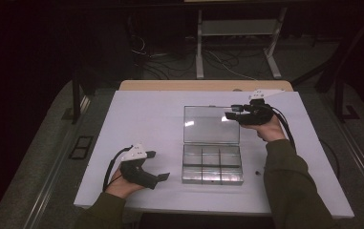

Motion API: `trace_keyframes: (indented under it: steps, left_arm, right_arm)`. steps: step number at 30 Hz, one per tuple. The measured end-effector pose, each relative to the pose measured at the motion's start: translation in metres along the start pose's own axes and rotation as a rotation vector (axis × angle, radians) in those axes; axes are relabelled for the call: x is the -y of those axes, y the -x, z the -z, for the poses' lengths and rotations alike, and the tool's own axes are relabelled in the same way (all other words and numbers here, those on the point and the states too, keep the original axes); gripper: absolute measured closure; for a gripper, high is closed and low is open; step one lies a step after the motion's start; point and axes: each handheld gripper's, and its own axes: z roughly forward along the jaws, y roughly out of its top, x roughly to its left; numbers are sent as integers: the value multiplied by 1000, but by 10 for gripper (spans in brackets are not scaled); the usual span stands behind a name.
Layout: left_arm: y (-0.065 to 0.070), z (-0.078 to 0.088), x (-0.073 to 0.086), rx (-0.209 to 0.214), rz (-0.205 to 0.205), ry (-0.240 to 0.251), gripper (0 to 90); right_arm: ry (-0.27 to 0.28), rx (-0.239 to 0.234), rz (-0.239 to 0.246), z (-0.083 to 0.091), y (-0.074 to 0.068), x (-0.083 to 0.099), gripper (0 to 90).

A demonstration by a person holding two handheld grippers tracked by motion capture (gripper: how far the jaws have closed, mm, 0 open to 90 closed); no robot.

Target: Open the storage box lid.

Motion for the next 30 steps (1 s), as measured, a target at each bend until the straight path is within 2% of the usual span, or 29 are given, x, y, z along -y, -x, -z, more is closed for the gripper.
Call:
trace_keyframes:
  steps: [11, 30]
  left_arm:
    - [0, 0, 0, 3, -10, 1, 9]
    - [0, 0, 0, 6, -16, -2, 9]
  right_arm:
    - [-9, 23, -28, -8, 4, 5, 442]
    - [-23, 63, -38, -17, 6, 10, 403]
